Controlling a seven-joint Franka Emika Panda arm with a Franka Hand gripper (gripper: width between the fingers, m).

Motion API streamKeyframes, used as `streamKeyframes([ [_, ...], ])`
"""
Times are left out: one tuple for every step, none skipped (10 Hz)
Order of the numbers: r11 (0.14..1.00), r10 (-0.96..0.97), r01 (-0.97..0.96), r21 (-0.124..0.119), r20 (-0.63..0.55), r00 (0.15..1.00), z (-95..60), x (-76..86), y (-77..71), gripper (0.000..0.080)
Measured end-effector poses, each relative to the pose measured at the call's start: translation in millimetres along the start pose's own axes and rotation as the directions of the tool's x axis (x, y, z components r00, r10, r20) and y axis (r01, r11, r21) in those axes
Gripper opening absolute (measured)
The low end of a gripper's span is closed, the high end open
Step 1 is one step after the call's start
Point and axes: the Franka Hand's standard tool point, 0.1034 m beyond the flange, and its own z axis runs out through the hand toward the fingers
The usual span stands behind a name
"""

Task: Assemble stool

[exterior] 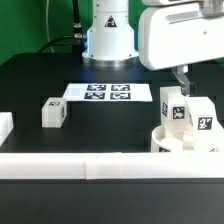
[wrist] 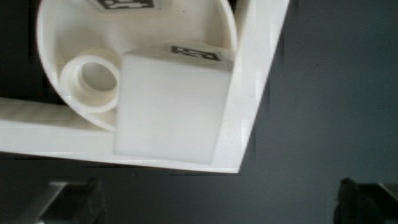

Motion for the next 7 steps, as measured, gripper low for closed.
streamKeyframes([
  [0.995, -0.103, 0.103, -0.011, 0.002, 0.995, 0.1, -0.1, 1.3, 0.0649],
  [0.972, -0.235, 0.235, -0.027, 0.011, 0.972, 0.7, -0.5, 0.4, 0.0649],
  [0.939, -0.341, 0.342, -0.031, 0.024, 0.94, 1.6, -1.6, -0.8, 0.0649],
  [0.91, -0.413, 0.414, -0.029, 0.032, 0.91, 3.5, -2.9, -2.0, 0.0649],
  [0.863, -0.503, 0.504, -0.025, 0.041, 0.863, 6.0, -5.1, -3.1, 0.0649],
  [0.867, -0.497, 0.498, -0.02, 0.041, 0.867, 6.3, -7.4, 2.2, 0.0649],
  [0.825, -0.563, 0.565, -0.029, 0.053, 0.825, 5.9, -7.7, 6.7, 0.0649],
])
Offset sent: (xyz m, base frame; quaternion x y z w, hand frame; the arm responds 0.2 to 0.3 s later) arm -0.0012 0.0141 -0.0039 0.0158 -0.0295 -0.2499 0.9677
